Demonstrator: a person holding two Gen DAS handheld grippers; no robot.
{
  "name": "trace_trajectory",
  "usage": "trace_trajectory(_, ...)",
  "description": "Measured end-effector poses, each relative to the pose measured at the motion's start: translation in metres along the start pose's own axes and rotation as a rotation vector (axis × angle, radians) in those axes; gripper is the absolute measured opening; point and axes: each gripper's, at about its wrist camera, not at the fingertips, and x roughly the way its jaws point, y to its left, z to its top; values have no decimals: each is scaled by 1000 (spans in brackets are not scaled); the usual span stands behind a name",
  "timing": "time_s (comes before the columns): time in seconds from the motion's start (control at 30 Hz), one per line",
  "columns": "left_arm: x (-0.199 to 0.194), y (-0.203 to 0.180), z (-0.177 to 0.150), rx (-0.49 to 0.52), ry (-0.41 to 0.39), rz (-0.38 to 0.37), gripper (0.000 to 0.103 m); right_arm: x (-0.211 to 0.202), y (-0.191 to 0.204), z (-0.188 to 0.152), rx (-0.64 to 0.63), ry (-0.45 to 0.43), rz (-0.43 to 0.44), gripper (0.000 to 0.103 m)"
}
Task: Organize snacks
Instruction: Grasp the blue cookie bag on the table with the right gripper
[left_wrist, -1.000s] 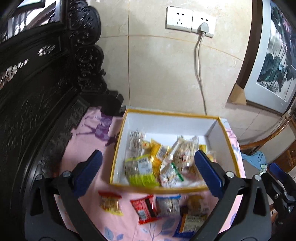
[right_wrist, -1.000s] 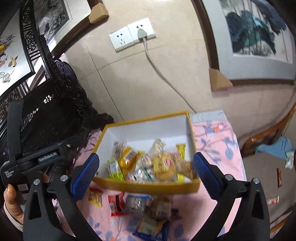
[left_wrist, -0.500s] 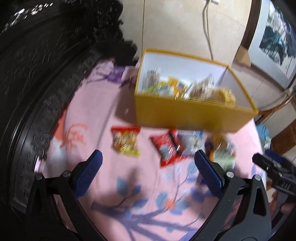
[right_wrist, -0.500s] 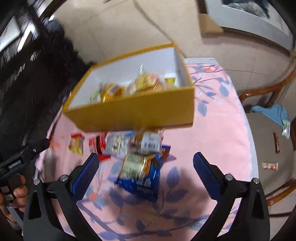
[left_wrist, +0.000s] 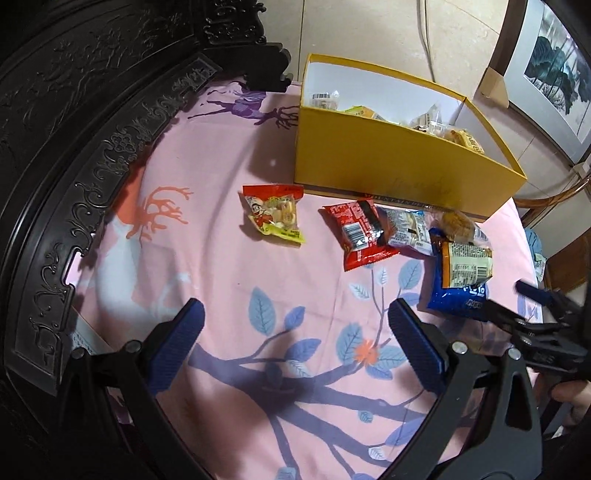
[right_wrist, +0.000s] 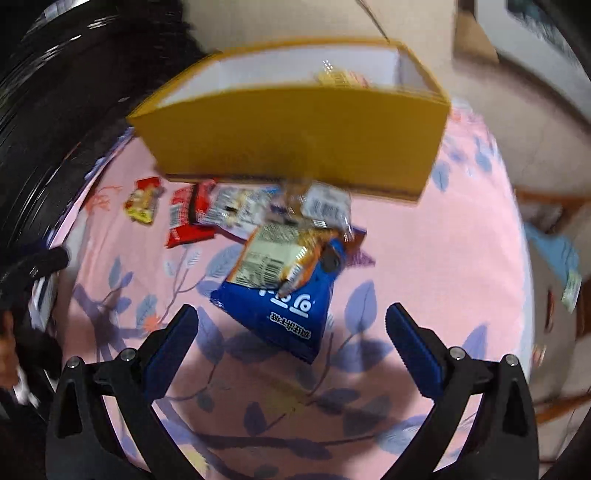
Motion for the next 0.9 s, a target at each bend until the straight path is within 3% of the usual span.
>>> trace_trajectory(0.2, 0, 0, 2, -4, -6, -15, 101, 38, 14, 14, 134, 61, -42, 102)
trace_trajectory(0.33, 1, 7, 1, -17, 0, -4, 101, 64, 32, 11, 91, 128, -117, 102)
trace_trajectory(0.43, 1, 14, -1, -30, 1, 9, 101, 58, 37, 5, 12, 87, -155, 81)
trace_trajectory(0.5, 4, 20, -2, -46, 4, 10, 101, 49, 26, 3, 19, 91, -114, 75)
trace_trajectory(0.6, 11, 23, -1, -60, 22, 19, 101, 38, 14, -5, 33, 118, -64, 73)
trace_trajectory(0.67, 15, 22, 2, -55, 27, 27, 101, 26, 6, -13, 36, 136, 20, 73)
trace_trajectory(0.77, 16, 18, 7, -43, 25, 27, 101, -6, 0, -20, 38, 100, 236, 73)
trace_trajectory(0.8, 16, 17, 8, -39, 23, 27, 101, -19, 0, -21, 8, 67, 228, 73)
trace_trajectory(0.87, 17, 13, 10, -27, 20, 25, 101, -26, 9, -24, -128, 64, 99, 73)
trace_trajectory(0.9, 19, 11, 11, -22, 24, 23, 101, -26, 5, -24, -107, 70, 122, 73)
